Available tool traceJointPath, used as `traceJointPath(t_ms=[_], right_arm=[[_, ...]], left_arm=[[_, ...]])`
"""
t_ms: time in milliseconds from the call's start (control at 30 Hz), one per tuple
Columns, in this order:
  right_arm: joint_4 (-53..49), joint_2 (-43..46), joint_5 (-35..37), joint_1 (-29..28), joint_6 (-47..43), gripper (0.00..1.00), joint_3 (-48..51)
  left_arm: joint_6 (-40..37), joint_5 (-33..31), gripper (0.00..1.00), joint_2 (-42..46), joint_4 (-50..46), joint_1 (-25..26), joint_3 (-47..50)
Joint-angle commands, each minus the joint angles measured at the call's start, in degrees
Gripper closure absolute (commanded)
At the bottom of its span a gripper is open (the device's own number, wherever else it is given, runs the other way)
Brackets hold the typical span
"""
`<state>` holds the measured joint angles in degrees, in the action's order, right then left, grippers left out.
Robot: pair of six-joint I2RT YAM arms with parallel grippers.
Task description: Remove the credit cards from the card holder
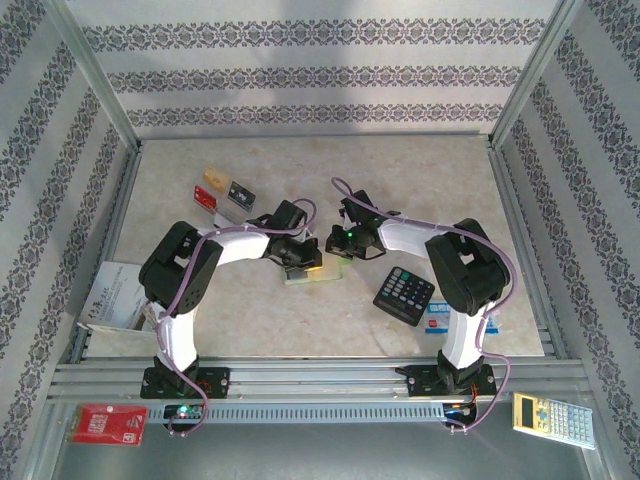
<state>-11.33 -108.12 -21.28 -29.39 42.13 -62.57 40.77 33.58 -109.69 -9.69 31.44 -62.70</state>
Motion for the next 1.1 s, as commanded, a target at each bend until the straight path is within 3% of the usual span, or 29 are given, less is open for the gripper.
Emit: traceJointPath(t_ms=[0, 100, 267, 467, 633, 1067], right_arm=[[-1.28, -1.79, 0.17, 0.08, 0.81, 0.89, -0.27], [-1.47, -2.49, 1.51, 0.04, 1.19, 0.89, 1.05], [-1.85, -2.99, 3.44, 0.12, 1.46, 0.9, 1.83], [-1.85, -3.15, 3.53, 0.13, 1.22, 0.89, 1.53], [-1.78, -3.29, 3.44, 0.19, 1.21, 0.9, 1.31], [-1.5, -3.13, 3.26, 0.25, 1.37, 0.9, 1.23]], left_arm=[[0.49, -1.32, 0.97, 3.15, -3.14, 0.59, 1.15], [2.37, -3.51, 0.94, 6.31, -3.4, 0.59, 2.37], [4.33, -12.63, 0.66, 12.03, -9.06, -0.64, 4.61], [5.12, -17.95, 0.5, 14.59, -12.49, -2.08, 6.58], [5.28, -18.25, 0.45, 13.98, -12.97, -2.16, 6.66], [4.26, -11.93, 0.46, 10.21, -8.76, -2.15, 5.7]])
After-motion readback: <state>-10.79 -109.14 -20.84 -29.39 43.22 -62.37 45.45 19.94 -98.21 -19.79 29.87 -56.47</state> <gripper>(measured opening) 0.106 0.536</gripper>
